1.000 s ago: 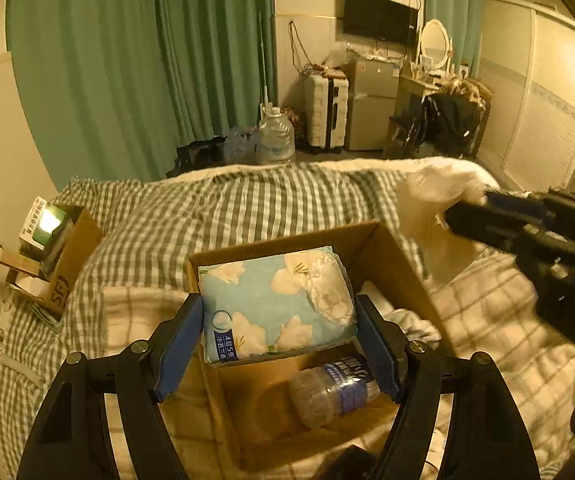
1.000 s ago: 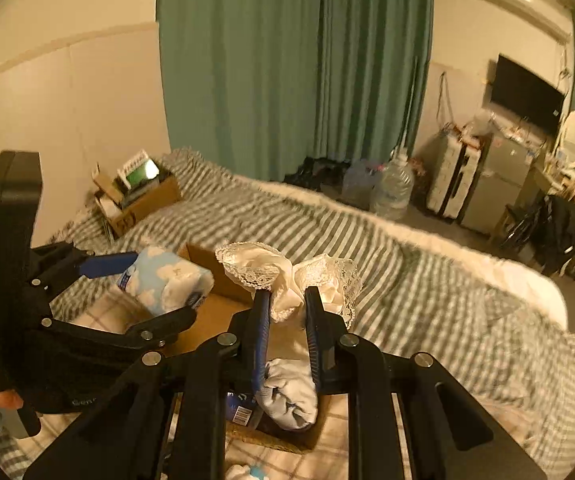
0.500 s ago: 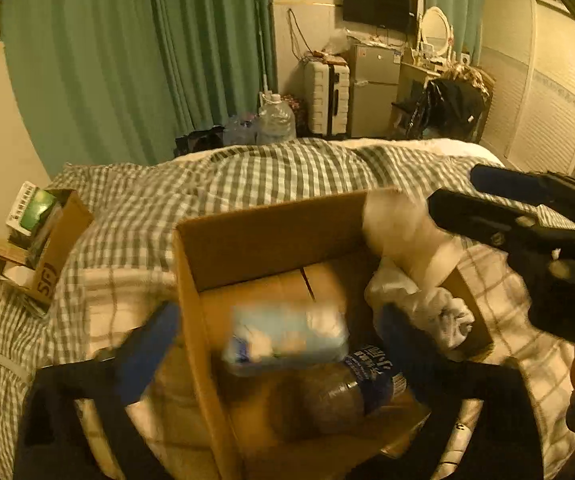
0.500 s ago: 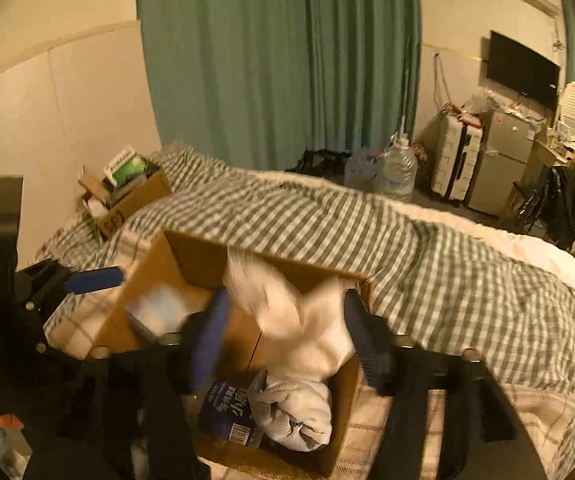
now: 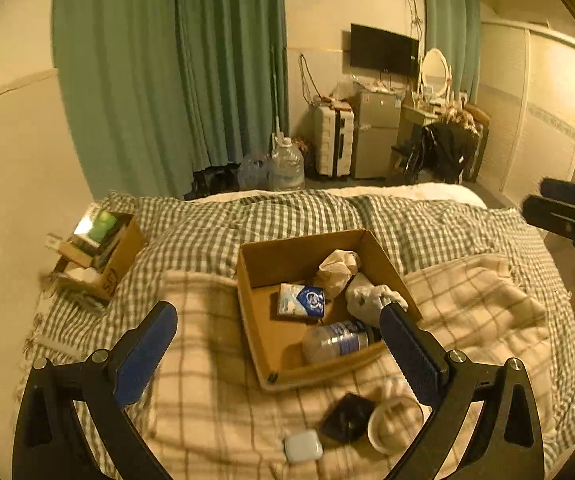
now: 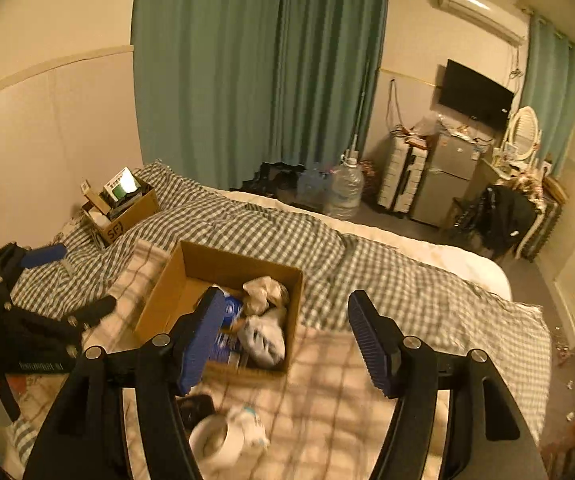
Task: Organize objects
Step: 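Carry the tissue pack and lace cloth into the box and release both, then grasp the white ring-shaped band by its rim with the right tool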
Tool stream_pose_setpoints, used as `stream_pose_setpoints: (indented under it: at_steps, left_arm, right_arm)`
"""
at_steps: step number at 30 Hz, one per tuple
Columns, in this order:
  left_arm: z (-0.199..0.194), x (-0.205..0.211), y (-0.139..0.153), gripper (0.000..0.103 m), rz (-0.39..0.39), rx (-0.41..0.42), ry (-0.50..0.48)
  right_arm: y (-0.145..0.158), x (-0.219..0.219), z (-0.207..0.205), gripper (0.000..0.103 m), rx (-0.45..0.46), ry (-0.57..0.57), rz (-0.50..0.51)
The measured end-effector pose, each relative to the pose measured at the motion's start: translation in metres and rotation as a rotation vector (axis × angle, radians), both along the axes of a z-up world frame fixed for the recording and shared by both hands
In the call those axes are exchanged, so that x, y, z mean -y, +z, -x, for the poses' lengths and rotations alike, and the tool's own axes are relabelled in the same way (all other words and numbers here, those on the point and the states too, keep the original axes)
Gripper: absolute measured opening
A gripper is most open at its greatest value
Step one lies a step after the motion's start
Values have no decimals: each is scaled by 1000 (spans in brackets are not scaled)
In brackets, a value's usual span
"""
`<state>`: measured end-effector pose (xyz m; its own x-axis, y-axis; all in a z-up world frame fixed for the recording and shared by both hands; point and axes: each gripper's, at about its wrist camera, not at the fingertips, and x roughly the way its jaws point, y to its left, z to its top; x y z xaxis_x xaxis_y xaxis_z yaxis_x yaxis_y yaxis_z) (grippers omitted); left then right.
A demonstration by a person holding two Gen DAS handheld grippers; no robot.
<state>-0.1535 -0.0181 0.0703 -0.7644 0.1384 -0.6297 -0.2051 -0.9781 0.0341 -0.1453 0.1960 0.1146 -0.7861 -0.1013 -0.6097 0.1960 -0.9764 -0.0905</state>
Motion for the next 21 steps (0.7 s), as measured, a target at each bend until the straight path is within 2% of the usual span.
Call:
stream_pose_setpoints:
  at_steps: [3, 5, 9, 12, 14, 16, 18, 19, 21]
  left_arm:
    - [-31, 12, 1, 103, -7, -24, 17]
    - [-48, 18, -5, 103, -1, -28, 24]
    - [-73, 27, -28, 103, 4, -24, 39]
    - [-83, 26, -59, 103, 1, -10, 40]
    - [-91, 26, -83, 103, -21, 4, 34]
    - [-94, 29, -115, 103, -46, 19, 83]
    - [-90, 27, -142, 103, -68, 58, 85]
    - [-85, 23, -159, 103, -63, 111, 70]
    - [-78, 18, -177, 103, -21, 148, 76]
  right_arm:
    - [9, 2, -36, 67, -19, 28, 47]
    - [8, 4, -64, 72, -34, 63, 83]
    - [-13, 14, -97, 72, -46, 63, 74]
    - [-55, 19, -107, 72, -40, 26, 79]
    - [-99, 22, -102, 72, 3, -16, 58]
    - [-141, 24, -92, 72, 87, -43, 33]
    - [-176, 21, -80, 72, 165, -64, 48]
    - [-191, 20, -74, 72, 204, -75, 65]
    - [-210, 20, -66, 72, 260, -71, 87]
